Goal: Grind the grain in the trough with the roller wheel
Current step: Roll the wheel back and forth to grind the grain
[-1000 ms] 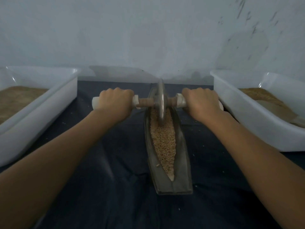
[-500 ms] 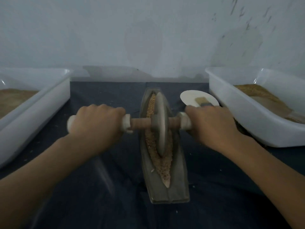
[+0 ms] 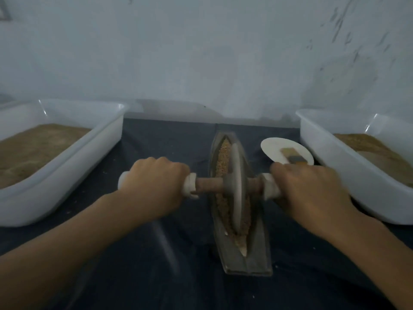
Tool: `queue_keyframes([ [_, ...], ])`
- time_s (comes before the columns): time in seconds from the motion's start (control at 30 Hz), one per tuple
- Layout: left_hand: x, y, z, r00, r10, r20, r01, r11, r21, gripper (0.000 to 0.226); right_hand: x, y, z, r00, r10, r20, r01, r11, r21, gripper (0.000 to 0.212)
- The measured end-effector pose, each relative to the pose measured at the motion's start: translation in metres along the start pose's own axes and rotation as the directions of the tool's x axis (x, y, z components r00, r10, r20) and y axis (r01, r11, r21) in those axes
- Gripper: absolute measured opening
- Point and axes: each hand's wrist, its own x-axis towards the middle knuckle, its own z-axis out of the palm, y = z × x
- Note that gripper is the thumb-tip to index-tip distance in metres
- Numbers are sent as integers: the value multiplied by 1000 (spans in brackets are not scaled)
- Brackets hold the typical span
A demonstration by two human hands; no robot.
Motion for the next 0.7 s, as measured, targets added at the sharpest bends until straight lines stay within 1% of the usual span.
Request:
queue_keyframes([
  [0.07,-15,1,-7,999,33,-40,-32,999,21,34,-14,-4,-17,1000,-3,-27,5,999,50,49],
  [0.17,-8,10,-7,998,28,-47,-26,999,43,29,-10,-5,-10,999,8,40,-11,996,87,49],
  [0.23,14,16,2,999,-11,-50,13,999,44,26,6,-5,16,997,38,64,-42,997,58,41],
  [0.33,59,14,17,996,-79,-51,80,997,13,22,49,3,53,990,116,80,-117,993,11,23],
  [0.4,83,9,25,994,-104,-40,103,994,-20,19,75,9,64,990,122,73,-121,992,-21,20],
  [0.47,93,7,30,994,-99,-40,97,994,-41,17,87,9,64,990,120,80,-118,993,-31,20],
  [0.6,57,7,19,999,-19,-38,17,999,-46,23,52,-1,37,990,71,125,-69,997,-18,22],
  [0.63,41,6,16,997,19,-71,-21,1000,-23,28,36,-4,28,992,59,110,-57,998,-27,27],
  [0.7,5,8,6,965,147,-216,-140,989,46,44,3,-10,9,999,53,12,-54,998,28,42],
])
